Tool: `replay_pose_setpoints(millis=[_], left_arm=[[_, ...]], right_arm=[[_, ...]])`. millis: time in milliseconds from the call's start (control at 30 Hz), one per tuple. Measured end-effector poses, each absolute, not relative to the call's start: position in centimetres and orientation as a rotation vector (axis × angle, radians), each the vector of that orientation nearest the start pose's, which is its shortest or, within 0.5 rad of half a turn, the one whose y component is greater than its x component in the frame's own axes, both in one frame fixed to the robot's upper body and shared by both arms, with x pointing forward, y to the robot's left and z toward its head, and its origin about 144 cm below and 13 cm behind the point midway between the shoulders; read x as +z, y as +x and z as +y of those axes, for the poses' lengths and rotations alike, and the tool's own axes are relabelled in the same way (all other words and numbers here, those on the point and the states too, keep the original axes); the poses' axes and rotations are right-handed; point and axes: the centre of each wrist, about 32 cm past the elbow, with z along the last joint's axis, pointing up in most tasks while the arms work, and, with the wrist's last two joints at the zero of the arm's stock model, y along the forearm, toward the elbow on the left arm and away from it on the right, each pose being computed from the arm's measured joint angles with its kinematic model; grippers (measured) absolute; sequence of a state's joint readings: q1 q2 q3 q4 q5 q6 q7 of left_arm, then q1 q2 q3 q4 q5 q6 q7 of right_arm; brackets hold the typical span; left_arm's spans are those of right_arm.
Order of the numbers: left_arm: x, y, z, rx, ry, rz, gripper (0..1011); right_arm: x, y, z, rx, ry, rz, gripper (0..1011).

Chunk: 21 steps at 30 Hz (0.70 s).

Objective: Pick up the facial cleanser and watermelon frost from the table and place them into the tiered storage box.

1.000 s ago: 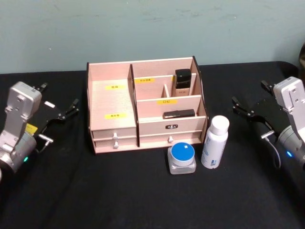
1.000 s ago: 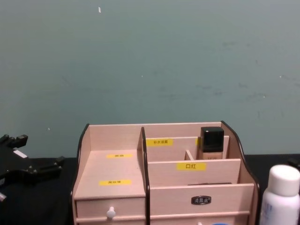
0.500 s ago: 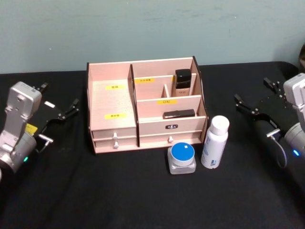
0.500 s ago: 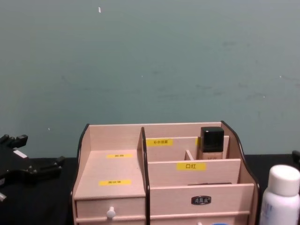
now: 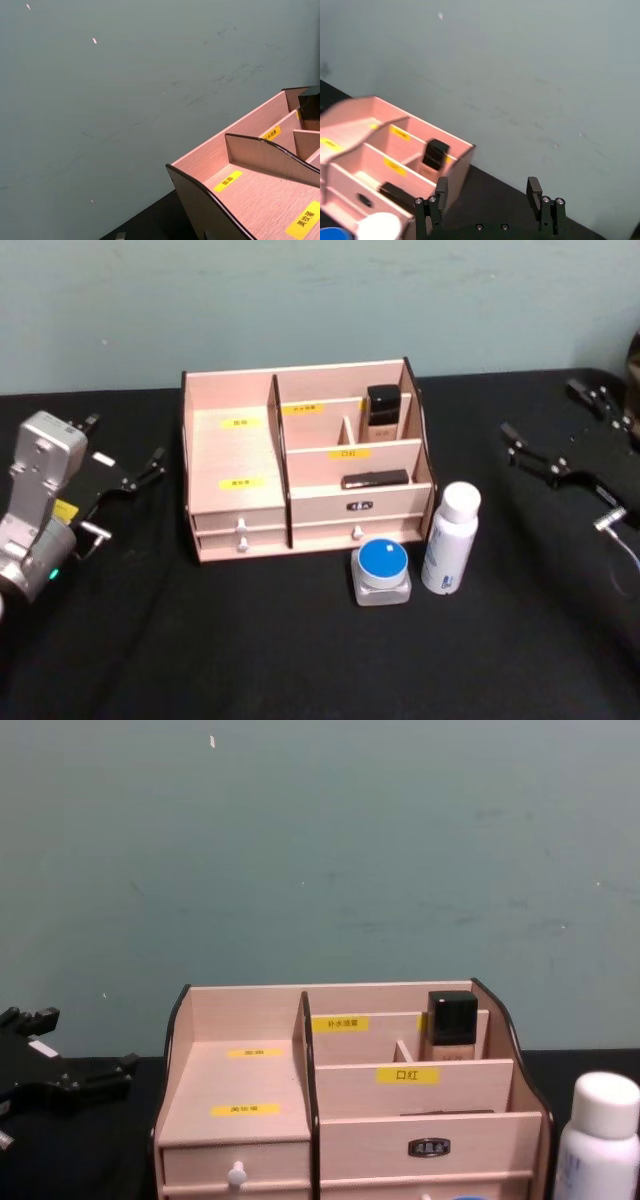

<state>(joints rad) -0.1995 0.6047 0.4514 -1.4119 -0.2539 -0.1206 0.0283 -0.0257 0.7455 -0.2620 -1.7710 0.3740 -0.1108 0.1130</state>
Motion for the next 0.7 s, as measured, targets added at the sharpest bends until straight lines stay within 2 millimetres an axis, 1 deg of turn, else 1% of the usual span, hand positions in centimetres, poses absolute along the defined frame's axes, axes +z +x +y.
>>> replay_pose_setpoints(millis=[133,200,367,500,600,700], left_arm=[[114.0,48.9,31.0,1.248,0.304,-0.285,1010],[114.0,48.9,31.0,1.248,0.304,-0.285,1010],[114.0,48.9,31.0,1.248,0.304,-0.285,1010],[114.0,48.9,31.0,1.248,0.304,-0.285,1009],[114.0,48.9,31.0,1.248,0.304,-0.285,1010],[114.0,48.9,31.0,1.248,0.304,-0.285,1010]], right_arm=[[121.7,42.0,-32.6,-1.038,-0.141,-0.292,1002],[121.8,41.7,-32.6,-1.027,-0.138,-0.285,1002],[122.6,39.5,-32.5,-0.946,-0.119,-0.212,1002],[122.6,38.7,-32.6,-0.907,-0.122,-0.158,1002],[122.3,38.4,-32.6,-0.887,-0.124,-0.118,1002],[121.6,38.1,-32.6,-0.875,-0.145,-0.069,1002]])
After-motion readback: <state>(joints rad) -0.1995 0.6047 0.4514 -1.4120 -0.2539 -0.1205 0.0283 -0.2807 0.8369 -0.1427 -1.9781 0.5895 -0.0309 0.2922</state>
